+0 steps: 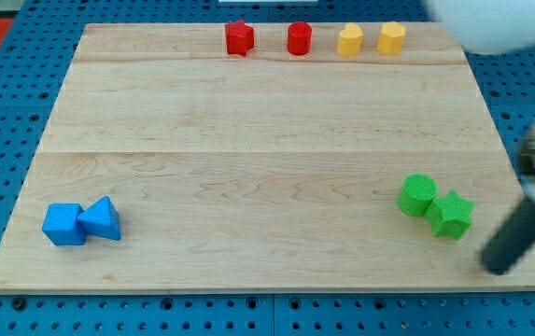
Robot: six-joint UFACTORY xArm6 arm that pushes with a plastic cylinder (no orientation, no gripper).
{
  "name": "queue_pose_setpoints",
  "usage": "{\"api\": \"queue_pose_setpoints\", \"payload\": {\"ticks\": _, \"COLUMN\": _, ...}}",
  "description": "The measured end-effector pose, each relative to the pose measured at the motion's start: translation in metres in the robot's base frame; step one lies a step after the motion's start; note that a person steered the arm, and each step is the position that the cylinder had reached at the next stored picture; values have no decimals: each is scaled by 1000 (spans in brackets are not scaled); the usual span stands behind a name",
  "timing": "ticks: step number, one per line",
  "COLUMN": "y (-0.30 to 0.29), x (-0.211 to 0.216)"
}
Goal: Move the green circle to the bottom center
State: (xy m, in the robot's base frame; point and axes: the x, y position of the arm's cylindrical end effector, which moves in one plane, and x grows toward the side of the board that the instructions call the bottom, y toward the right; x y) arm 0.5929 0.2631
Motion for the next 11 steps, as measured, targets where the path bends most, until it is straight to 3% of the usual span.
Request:
{"api": "queue_pose_setpoints", "payload": {"ticks": 1, "y": 13, "x": -42}}
{"api": "queue_pose_setpoints", "payload": {"ticks": 4, "y": -165, "x": -89}}
{"api": "queue_pose_setpoints", "payload": {"ticks": 5, "y": -127, "x": -108}}
{"api": "queue_pose_setpoints", "payload": {"ticks": 6, "y": -160, "x": -144}}
{"api": "queue_pose_setpoints", "payload": {"ticks": 8, "y": -287, "x": -142}}
{"api": "queue_pose_setpoints", "payload": {"ticks": 9, "y": -252, "x": -167}}
{"api": "queue_pose_setpoints", "payload": {"ticks": 11, "y": -232, "x": -137}}
